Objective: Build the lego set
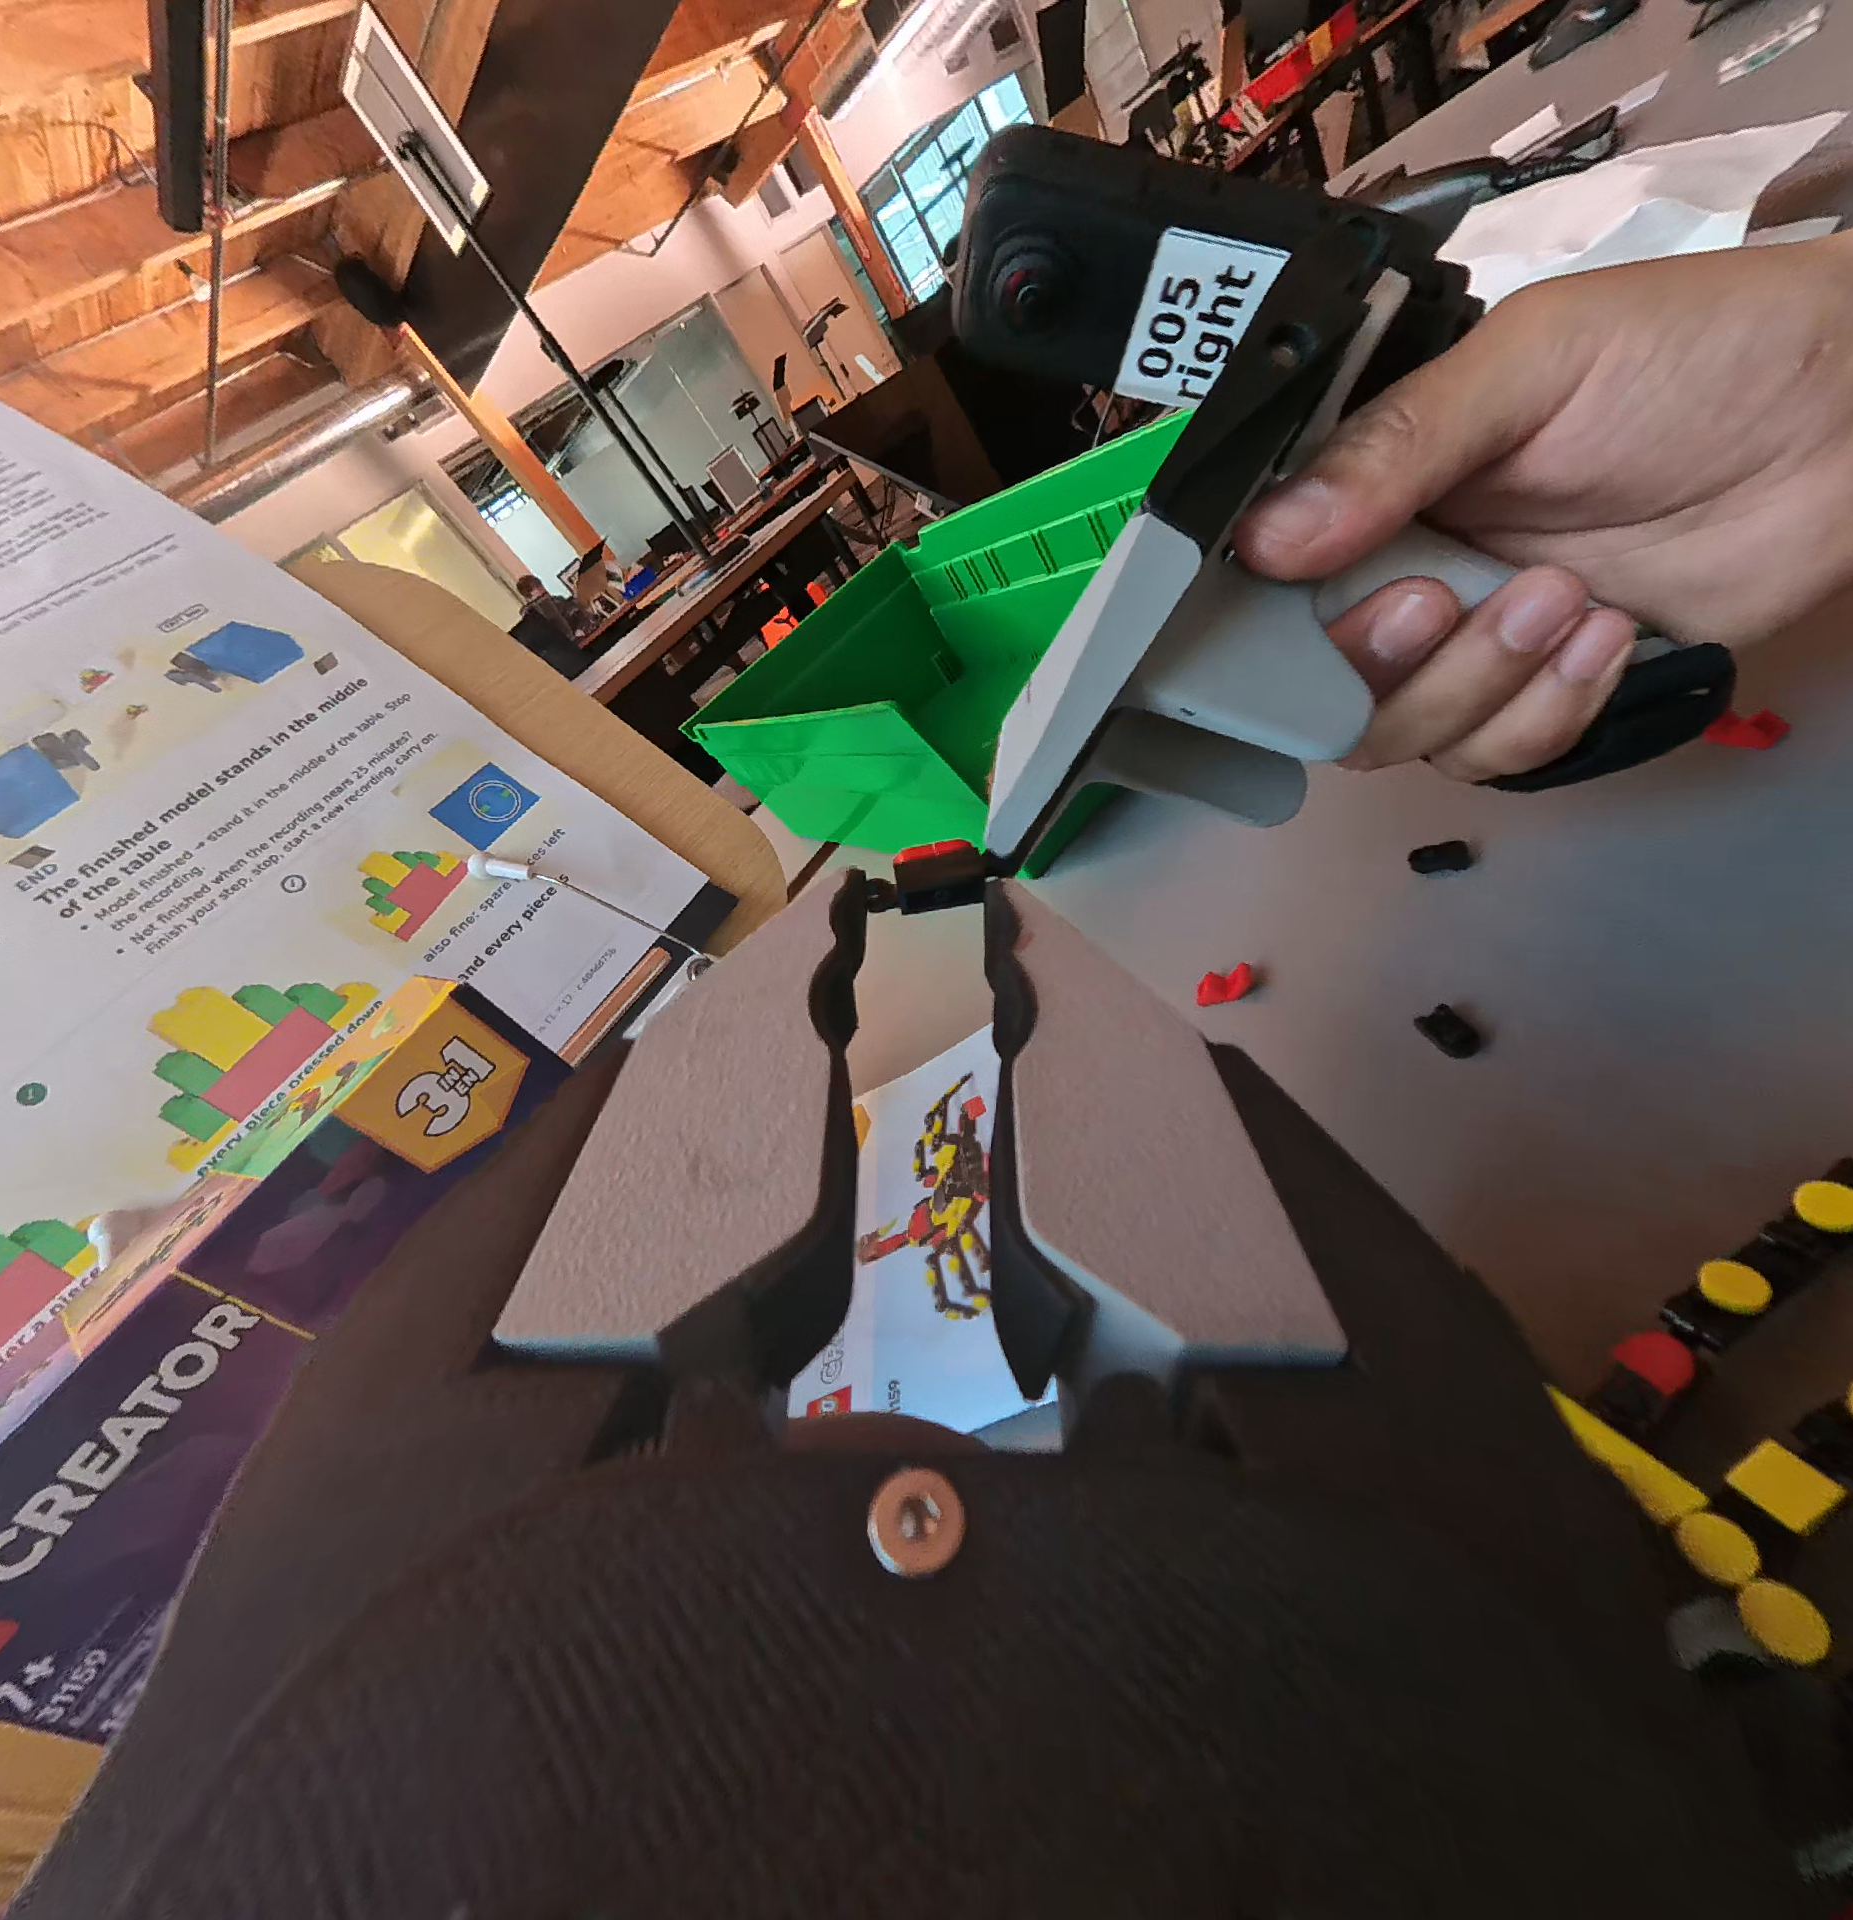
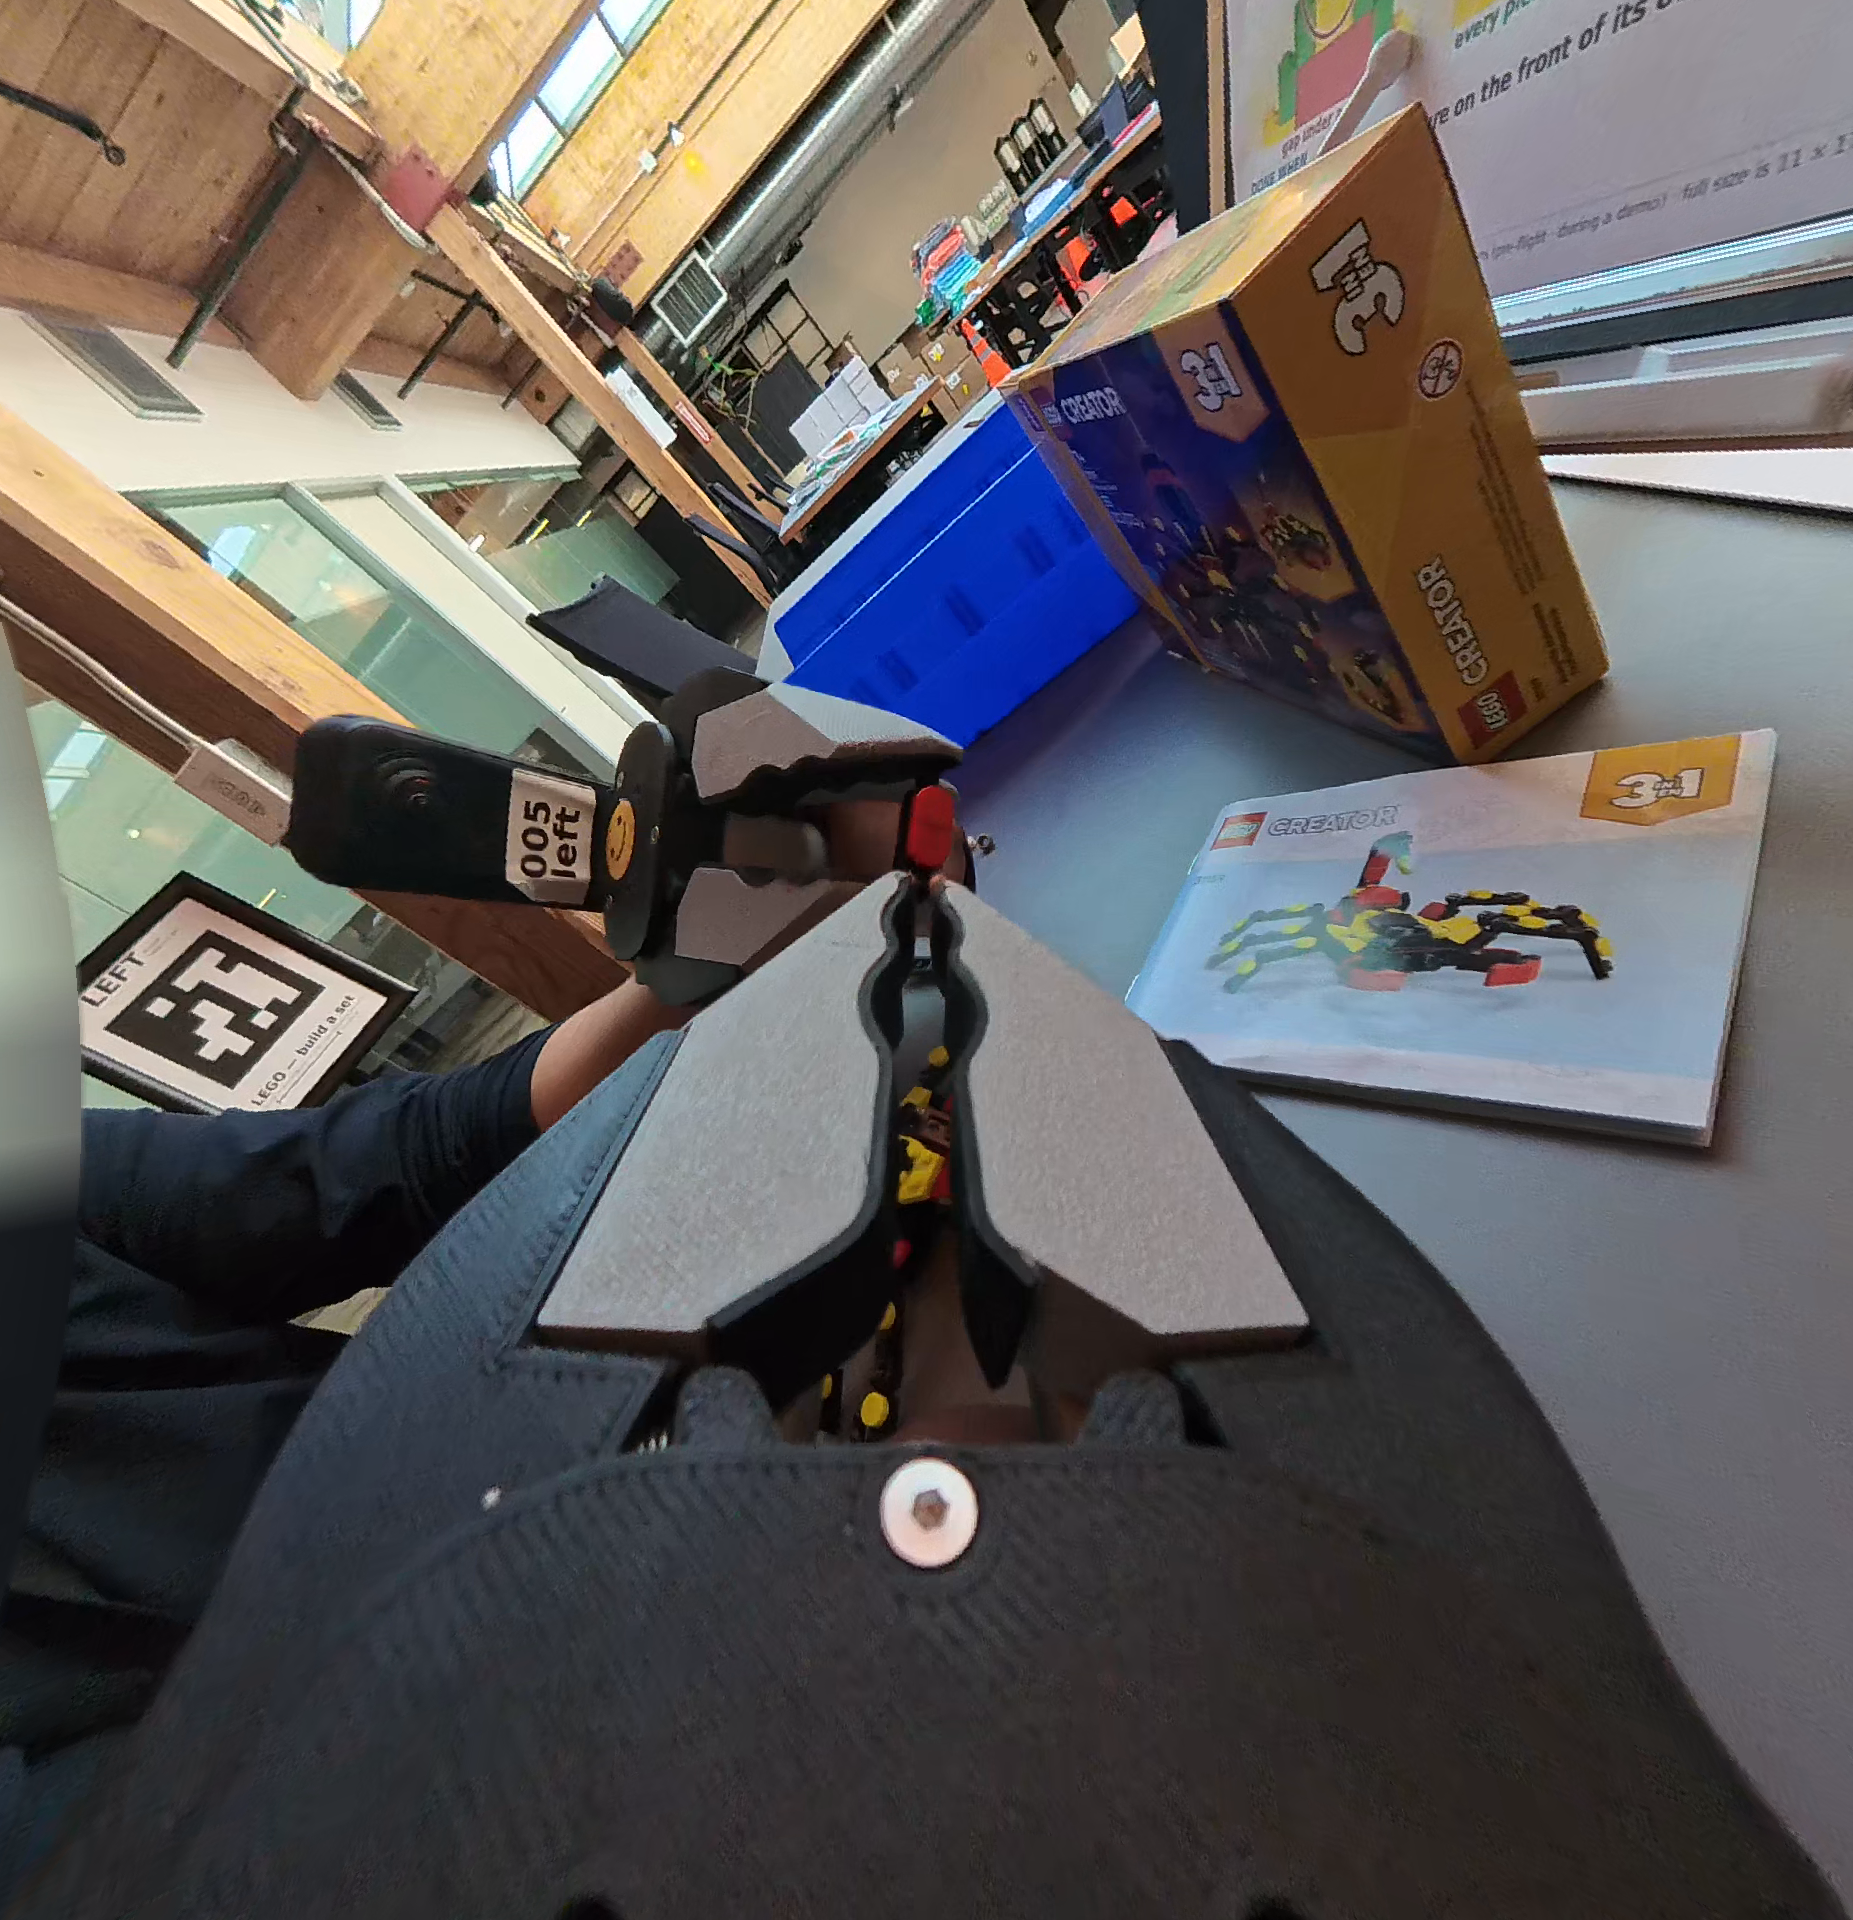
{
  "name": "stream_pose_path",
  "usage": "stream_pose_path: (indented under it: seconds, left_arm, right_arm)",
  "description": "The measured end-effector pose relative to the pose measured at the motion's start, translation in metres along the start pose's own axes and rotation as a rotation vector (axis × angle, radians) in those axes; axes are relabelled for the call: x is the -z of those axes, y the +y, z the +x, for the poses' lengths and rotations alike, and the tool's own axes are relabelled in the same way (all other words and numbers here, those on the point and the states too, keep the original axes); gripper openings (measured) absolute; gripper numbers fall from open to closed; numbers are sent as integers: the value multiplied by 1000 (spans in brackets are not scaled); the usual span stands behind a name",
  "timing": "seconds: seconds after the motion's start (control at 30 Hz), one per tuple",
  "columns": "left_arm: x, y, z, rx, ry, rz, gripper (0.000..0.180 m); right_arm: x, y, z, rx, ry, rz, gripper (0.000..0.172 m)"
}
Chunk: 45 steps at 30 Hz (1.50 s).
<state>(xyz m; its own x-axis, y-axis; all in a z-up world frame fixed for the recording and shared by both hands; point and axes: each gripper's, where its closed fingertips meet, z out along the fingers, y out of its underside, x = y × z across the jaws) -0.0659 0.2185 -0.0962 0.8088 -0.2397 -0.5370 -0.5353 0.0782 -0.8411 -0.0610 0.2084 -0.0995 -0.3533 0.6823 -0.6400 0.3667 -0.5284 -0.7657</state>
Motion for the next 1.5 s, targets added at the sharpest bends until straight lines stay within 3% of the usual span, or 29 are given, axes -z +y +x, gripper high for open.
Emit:
stream_pose_path:
  seconds: [0.9, 1.13, 1.5]
  left_arm:
    - [0, -2, -7, -111, -135, -8, 21]
    - [9, -15, -3, -162, -80, 49, 21]
    - [14, -20, -5, -154, -54, 80, 20]
  right_arm:
    - [-1, -7, -2, 50, 7, 59, 2]
    - [-1, -5, -16, 236, 58, 9, 0]
    - [-2, -8, -22, 173, 8, 43, 0]
